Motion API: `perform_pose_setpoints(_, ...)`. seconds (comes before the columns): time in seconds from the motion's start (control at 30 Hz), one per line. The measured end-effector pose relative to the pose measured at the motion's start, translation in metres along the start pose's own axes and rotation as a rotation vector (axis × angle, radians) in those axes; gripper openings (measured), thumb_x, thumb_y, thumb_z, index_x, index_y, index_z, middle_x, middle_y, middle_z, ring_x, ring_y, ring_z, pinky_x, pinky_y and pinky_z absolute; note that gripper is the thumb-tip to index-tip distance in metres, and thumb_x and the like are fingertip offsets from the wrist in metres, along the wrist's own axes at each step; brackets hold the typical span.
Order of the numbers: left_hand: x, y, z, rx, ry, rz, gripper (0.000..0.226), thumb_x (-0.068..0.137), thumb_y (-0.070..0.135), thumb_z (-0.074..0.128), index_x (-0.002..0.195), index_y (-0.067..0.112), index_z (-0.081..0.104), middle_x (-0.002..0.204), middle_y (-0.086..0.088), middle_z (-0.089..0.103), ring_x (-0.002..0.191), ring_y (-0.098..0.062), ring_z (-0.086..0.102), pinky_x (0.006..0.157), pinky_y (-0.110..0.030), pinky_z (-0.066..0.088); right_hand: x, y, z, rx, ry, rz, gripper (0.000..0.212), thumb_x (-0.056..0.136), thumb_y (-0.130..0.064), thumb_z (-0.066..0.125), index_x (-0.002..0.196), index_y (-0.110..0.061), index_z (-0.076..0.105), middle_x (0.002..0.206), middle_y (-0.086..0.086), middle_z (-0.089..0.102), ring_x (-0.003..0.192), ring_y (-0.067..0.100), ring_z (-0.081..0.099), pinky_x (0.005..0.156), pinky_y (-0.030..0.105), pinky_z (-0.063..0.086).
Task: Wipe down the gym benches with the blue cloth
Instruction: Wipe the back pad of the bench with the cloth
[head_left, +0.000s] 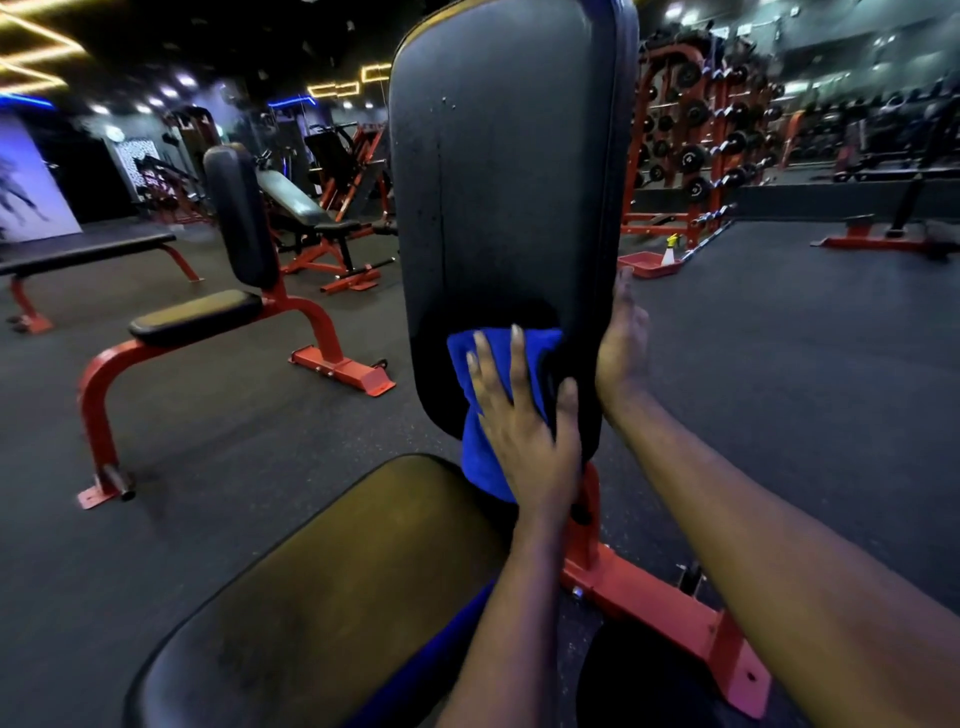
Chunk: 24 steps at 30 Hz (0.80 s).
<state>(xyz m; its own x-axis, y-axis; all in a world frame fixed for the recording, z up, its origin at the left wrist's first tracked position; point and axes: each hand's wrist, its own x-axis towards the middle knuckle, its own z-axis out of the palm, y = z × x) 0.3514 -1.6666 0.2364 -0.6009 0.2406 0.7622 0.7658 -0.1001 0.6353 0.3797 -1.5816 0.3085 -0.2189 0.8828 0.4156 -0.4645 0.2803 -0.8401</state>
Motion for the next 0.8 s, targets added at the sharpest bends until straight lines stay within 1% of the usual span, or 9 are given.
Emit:
perform_pose_setpoints(0.1,-0.025,-0.006,-0.001,0.014,-0.028,-0.074,0.065,0.096,0.055,0.043,0.154,0.031,0.026,0.165,0.003,0.006,0.152,-0.016,0.001,0.116,-0.050,0.020,0.003,0.004,-0.002,-0.014,0.027,-0.001,0.109,0.066,-0.093,0.046,0.085,0.015,0.056,0.078,0.027,0.060,0.076,0.019,0.049,0.069,0.035,0.037)
perform_pose_setpoints(0.17,0.006,0.002,0.000,0.021,-0.006,-0.065,0.065,0.096,0.056,0.040,0.154,0.033,0.025,0.165,0.003,0.007,0.152,-0.015,0.000,0.115,-0.052,0.022,0.004,0.005,-0.003,-0.024,0.001,-0.029,0.117,0.065,-0.094,0.045,0.093,0.019,0.052,0.085,0.037,0.060,0.075,0.020,0.052,0.068,0.035,0.040)
perform_pose_setpoints(0.23,0.041,0.012,0.000,0.033,0.019,-0.016,0.063,0.096,0.052,0.044,0.153,0.034,0.024,0.165,0.004,0.007,0.151,-0.014,-0.001,0.115,-0.054,0.023,0.005,0.006,-0.004,-0.019,-0.018,-0.031,0.117,0.064,-0.094,0.045,0.095,0.019,0.051,0.083,0.034,0.061,0.076,0.022,0.053,0.069,0.037,0.040)
perform_pose_setpoints(0.27,0.052,0.015,0.001,0.023,0.029,0.015,0.063,0.097,0.049,0.046,0.153,0.034,0.024,0.165,0.003,0.008,0.151,-0.015,0.000,0.114,-0.055,0.023,0.007,0.007,-0.005,-0.014,-0.012,-0.032,0.117,0.064,-0.094,0.046,0.093,0.019,0.051,0.078,0.025,0.061,0.076,0.022,0.052,0.069,0.037,0.040)
perform_pose_setpoints(0.33,0.047,0.012,0.001,0.022,0.019,0.075,0.062,0.096,0.047,0.048,0.153,0.033,0.027,0.164,0.002,0.009,0.152,-0.017,0.001,0.115,-0.053,0.022,0.007,0.008,-0.004,-0.007,-0.007,-0.019,0.107,0.069,-0.090,0.047,0.087,0.015,0.055,0.077,0.014,0.058,0.074,0.022,0.052,0.068,0.037,0.040)
perform_pose_setpoints(0.47,0.000,-0.006,-0.003,0.061,-0.060,0.087,0.063,0.095,0.052,0.045,0.152,0.040,0.022,0.165,0.002,0.007,0.152,-0.020,0.001,0.114,-0.058,0.024,0.005,0.006,-0.004,-0.011,-0.024,-0.032,0.105,0.075,-0.086,0.046,0.089,0.017,0.053,0.074,0.020,0.054,0.075,0.021,0.049,0.065,0.035,0.038)
perform_pose_setpoints(0.6,0.060,0.017,-0.002,0.084,-0.018,0.134,0.060,0.095,0.053,0.045,0.151,0.036,0.032,0.165,0.001,0.009,0.152,-0.018,0.001,0.116,-0.052,0.022,0.005,0.001,-0.004,0.005,-0.024,-0.061,0.064,0.096,-0.057,0.042,0.086,0.000,0.068,0.080,0.005,0.066,0.075,0.018,0.059,0.066,0.028,0.047)
perform_pose_setpoints(0.7,0.075,0.025,-0.001,0.097,-0.005,0.193,0.061,0.095,0.049,0.050,0.151,0.033,0.033,0.164,-0.001,0.010,0.152,-0.019,0.001,0.117,-0.049,0.022,0.001,0.003,-0.006,-0.007,-0.056,-0.069,0.050,0.100,-0.052,0.039,0.074,-0.016,0.064,0.068,-0.005,0.063,0.065,0.009,0.056,0.062,0.026,0.045)
perform_pose_setpoints(0.8,0.026,0.014,0.002,0.151,-0.056,0.228,0.063,0.092,0.047,0.055,0.150,0.034,0.034,0.164,-0.002,0.011,0.152,-0.023,0.004,0.115,-0.051,0.023,0.004,0.000,-0.005,-0.039,-0.037,-0.056,0.050,0.103,-0.046,0.038,0.071,-0.011,0.053,0.060,0.002,0.047,0.055,0.010,0.044,0.056,0.031,0.038)
